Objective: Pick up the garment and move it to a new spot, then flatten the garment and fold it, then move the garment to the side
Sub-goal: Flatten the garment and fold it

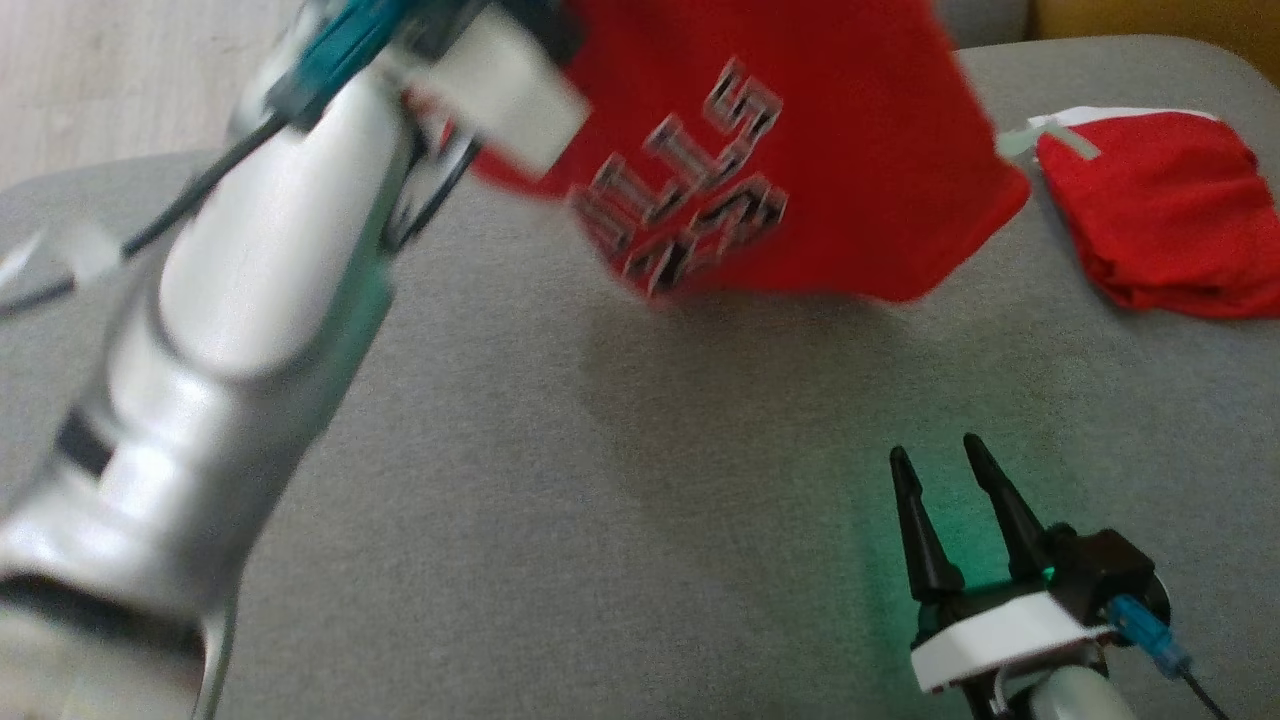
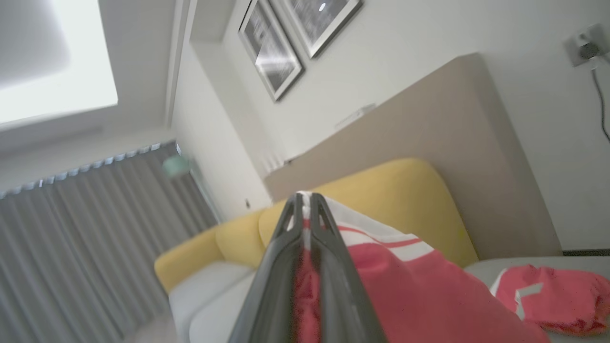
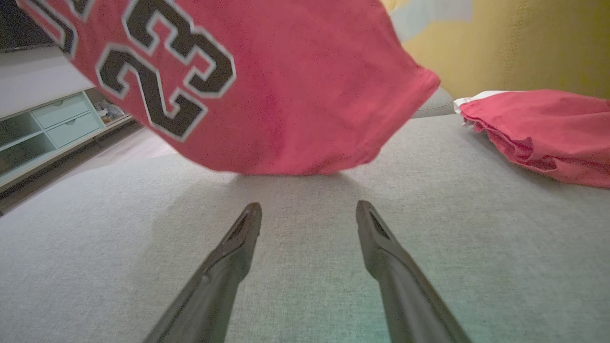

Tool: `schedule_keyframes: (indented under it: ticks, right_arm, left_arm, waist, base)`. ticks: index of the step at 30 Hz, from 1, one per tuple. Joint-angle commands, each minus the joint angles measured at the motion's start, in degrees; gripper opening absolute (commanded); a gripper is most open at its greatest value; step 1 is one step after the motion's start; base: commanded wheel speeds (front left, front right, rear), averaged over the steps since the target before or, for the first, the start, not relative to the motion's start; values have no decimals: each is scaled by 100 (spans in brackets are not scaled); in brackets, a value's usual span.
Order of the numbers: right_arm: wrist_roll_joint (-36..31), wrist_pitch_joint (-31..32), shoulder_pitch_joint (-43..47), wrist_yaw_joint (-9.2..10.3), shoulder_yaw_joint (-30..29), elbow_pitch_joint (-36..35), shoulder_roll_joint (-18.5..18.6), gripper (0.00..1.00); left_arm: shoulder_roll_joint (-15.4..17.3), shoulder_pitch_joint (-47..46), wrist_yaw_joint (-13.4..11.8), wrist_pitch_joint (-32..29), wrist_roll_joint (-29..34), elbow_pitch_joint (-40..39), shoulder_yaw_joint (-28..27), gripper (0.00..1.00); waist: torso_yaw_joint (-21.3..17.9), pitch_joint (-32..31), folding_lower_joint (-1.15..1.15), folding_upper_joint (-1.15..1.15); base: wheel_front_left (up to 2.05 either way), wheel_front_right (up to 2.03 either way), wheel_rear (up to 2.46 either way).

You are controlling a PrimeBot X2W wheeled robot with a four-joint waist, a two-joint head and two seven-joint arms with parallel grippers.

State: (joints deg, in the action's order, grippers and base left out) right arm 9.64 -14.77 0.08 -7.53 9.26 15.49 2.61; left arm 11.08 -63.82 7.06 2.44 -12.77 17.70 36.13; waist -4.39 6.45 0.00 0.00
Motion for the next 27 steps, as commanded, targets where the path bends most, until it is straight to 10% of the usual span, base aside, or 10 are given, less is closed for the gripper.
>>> schedule_keyframes:
  ticks: [1, 9, 18, 19, 20, 27]
  right_arm:
    - [29, -23, 9, 4, 100, -181, 27, 100]
    - [-73, -23, 82, 4, -94, -228, 27, 100]
    - [-262, -23, 93, 4, -231, -223, 27, 100]
    - [-276, -23, 99, 4, -208, -213, 27, 100]
    - [-279, -23, 97, 4, -203, -208, 27, 100]
    - [-298, -23, 30, 4, -200, -218, 40, 100]
  left_arm:
    - [365, 566, -36, -138, -240, -210, -250, 0]
    - [860, 3736, -546, 84, -1041, -721, -337, 0]
    - [412, 5575, -670, 601, -1525, -470, 77, 0]
    - [310, 5670, -650, 626, -1595, -397, 135, 38]
    - [284, 5683, -691, 664, -1595, -373, 123, 100]
    - [413, 5610, -1284, 656, -1646, -340, -350, 100]
  waist:
    - [113, 1, 0, 0]
    - [485, 129, 0, 0]
    - [1007, 267, 0, 0]
    - [1059, 267, 0, 0]
    - [1075, 270, 0, 0]
    - [1059, 368, 0, 0]
  base:
    - [0, 0, 0]
    - [0, 0, 0]
    - [0, 0, 0]
    - [0, 0, 0]
    - [0, 0, 0]
    - [0, 0, 0]
